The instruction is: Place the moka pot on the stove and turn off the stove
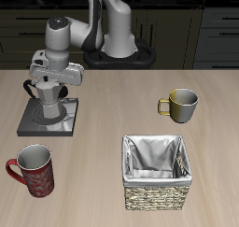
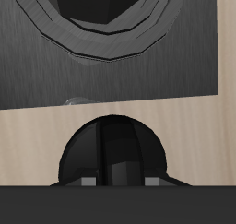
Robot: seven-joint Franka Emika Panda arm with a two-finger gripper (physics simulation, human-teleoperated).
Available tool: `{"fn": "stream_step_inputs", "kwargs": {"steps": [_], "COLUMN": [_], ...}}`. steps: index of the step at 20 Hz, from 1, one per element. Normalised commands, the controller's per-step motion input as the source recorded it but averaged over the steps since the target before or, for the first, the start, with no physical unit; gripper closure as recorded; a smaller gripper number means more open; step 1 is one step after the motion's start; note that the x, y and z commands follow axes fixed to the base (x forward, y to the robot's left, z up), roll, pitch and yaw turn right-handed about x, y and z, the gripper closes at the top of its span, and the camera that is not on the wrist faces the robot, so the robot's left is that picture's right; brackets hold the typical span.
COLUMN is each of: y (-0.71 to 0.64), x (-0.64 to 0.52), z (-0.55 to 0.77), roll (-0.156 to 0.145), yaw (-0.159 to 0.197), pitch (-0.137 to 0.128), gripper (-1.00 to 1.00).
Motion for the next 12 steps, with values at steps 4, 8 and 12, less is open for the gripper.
{"fn": "stream_step_inputs", "kwargs": {"steps": [4, 8, 12], "y": [0.04, 0.04, 0.00], "x": [0.04, 0.03, 0.05], "z": [0.03, -0.01, -0.02], "roll": [0.001, -0.012, -0.008], "yaw": [-0.059, -0.056, -0.049], "pitch": [0.001, 0.005, 0.016], "gripper": [1.00, 1.00, 1.00]}}
